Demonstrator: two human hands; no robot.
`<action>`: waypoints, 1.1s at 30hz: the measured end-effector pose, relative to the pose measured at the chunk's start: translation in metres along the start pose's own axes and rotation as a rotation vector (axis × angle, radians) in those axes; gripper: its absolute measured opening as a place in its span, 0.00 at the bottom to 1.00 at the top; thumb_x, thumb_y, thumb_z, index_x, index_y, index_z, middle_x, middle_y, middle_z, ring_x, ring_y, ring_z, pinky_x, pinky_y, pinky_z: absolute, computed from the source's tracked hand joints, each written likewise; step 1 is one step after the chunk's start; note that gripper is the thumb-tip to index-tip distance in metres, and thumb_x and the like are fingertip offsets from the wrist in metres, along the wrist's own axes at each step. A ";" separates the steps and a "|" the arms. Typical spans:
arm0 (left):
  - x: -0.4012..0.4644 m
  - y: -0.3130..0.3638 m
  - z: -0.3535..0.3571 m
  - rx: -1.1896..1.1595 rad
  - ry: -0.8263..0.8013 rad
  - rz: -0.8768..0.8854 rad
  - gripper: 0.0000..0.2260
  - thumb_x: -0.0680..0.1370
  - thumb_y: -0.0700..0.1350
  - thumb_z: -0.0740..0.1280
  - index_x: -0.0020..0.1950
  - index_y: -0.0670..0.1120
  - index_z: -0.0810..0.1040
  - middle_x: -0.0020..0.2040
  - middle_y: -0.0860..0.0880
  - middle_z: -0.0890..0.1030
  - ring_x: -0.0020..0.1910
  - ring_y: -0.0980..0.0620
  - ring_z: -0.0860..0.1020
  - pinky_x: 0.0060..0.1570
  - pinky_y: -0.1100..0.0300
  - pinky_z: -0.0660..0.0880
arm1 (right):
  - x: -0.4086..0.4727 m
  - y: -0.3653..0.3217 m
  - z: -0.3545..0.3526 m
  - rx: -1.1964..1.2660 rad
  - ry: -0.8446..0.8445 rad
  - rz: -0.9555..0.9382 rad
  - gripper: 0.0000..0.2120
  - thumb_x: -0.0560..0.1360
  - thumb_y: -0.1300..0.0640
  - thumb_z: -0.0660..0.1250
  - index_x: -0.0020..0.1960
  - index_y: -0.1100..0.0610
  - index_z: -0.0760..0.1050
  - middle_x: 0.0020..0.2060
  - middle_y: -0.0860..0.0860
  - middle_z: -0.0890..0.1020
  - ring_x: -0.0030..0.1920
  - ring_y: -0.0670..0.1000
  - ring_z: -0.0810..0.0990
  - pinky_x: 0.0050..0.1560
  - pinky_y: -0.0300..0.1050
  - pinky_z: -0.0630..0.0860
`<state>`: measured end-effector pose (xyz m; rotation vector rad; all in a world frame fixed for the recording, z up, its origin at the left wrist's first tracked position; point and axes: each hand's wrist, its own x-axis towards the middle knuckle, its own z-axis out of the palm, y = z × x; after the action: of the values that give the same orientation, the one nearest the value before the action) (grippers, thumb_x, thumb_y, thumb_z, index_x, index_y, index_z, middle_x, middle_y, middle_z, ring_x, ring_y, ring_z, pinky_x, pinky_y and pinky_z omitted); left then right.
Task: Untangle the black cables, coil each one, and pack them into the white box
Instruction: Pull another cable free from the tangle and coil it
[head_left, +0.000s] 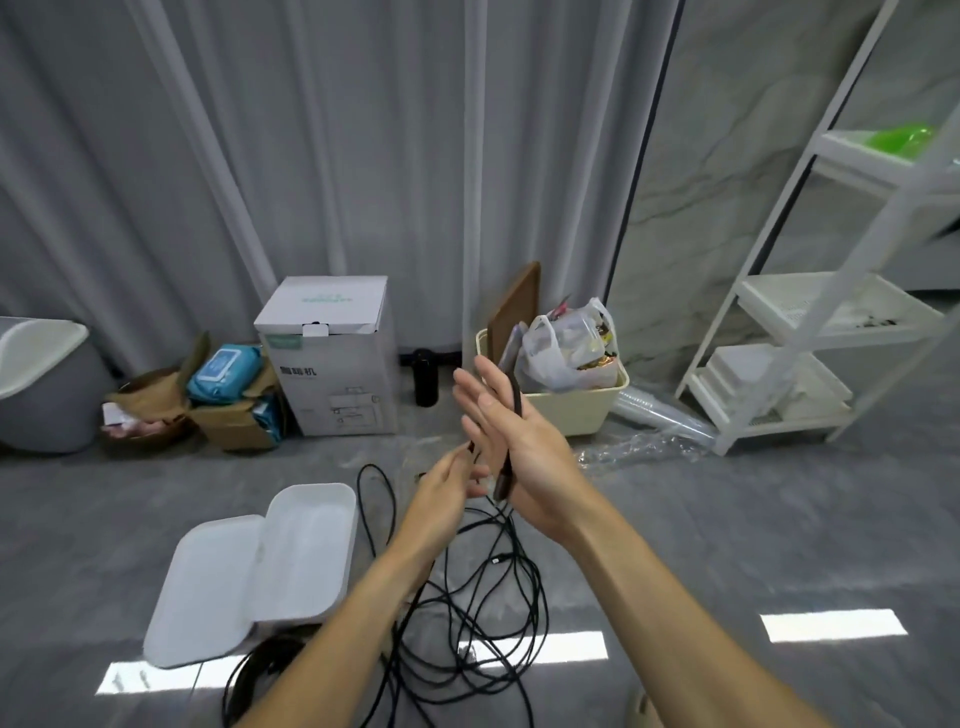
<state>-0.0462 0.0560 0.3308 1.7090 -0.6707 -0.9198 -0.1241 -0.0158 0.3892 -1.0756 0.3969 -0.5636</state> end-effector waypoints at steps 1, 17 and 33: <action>0.001 -0.008 0.000 0.002 0.000 -0.018 0.16 0.85 0.53 0.52 0.65 0.54 0.75 0.56 0.54 0.81 0.53 0.59 0.80 0.59 0.58 0.75 | -0.001 0.007 -0.004 -0.003 0.002 0.001 0.17 0.85 0.60 0.54 0.69 0.45 0.66 0.70 0.47 0.74 0.70 0.43 0.71 0.73 0.42 0.64; 0.016 -0.018 -0.005 0.088 0.142 0.154 0.15 0.84 0.49 0.59 0.69 0.58 0.76 0.48 0.57 0.83 0.42 0.61 0.80 0.40 0.73 0.73 | -0.013 0.033 -0.020 -0.049 -0.001 -0.139 0.22 0.83 0.61 0.56 0.73 0.41 0.64 0.69 0.48 0.76 0.69 0.46 0.74 0.72 0.45 0.68; -0.013 0.010 -0.021 0.703 -0.254 0.285 0.09 0.83 0.55 0.60 0.52 0.57 0.79 0.29 0.59 0.75 0.31 0.62 0.72 0.31 0.68 0.65 | -0.013 0.013 -0.038 -0.544 0.108 -0.279 0.24 0.85 0.61 0.54 0.78 0.47 0.57 0.71 0.45 0.71 0.71 0.38 0.68 0.71 0.31 0.62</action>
<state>-0.0362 0.0744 0.3473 2.0319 -1.5001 -0.7442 -0.1526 -0.0302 0.3622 -1.6431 0.5144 -0.7878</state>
